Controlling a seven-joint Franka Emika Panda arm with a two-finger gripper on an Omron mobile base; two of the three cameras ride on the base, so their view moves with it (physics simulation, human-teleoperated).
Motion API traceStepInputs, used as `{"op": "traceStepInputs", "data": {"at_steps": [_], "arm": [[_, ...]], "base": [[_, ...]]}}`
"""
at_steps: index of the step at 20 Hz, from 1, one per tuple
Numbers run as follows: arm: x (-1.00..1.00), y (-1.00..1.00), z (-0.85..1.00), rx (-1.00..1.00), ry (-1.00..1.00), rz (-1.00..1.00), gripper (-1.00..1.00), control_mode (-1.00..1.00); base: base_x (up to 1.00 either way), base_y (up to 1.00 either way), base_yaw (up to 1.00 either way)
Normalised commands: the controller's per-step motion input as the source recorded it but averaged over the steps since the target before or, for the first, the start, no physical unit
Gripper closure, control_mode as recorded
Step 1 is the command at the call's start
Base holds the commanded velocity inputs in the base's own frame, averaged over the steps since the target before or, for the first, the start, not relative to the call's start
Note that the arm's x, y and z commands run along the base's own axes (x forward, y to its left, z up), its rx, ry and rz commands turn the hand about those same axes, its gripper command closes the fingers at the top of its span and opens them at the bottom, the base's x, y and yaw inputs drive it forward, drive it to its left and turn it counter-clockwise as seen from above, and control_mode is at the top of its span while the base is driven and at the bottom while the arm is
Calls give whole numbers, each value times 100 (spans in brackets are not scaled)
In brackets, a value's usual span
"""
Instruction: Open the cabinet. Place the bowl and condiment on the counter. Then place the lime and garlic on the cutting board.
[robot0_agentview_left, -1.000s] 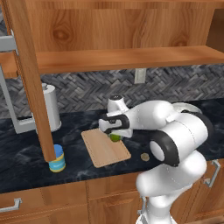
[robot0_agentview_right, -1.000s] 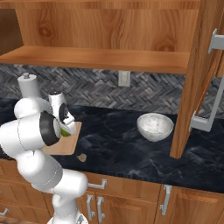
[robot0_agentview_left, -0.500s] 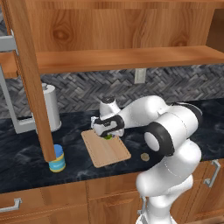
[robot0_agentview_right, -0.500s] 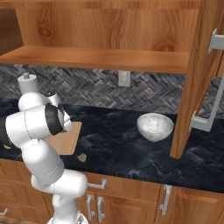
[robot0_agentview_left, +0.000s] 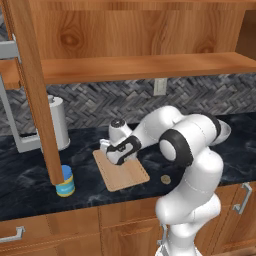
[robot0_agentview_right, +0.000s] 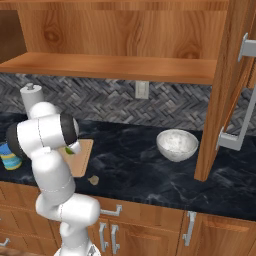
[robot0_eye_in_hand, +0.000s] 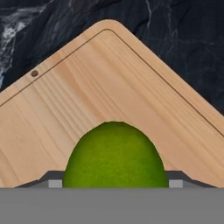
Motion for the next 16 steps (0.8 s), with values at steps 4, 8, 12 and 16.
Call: {"op": "traceStepInputs", "data": {"at_steps": [4,8,12,16], "arm": [[13,0,-24,0,-2,0,100,-100],[1,0,-18,0,0,0,-100,-100],[-8,-10,-2,0,-1,0,-100,-100],[-29,-3,14,0,-3,0,-100,-100]], "base": [[0,0,0],[0,0,0],[0,0,0],[0,0,0]]}}
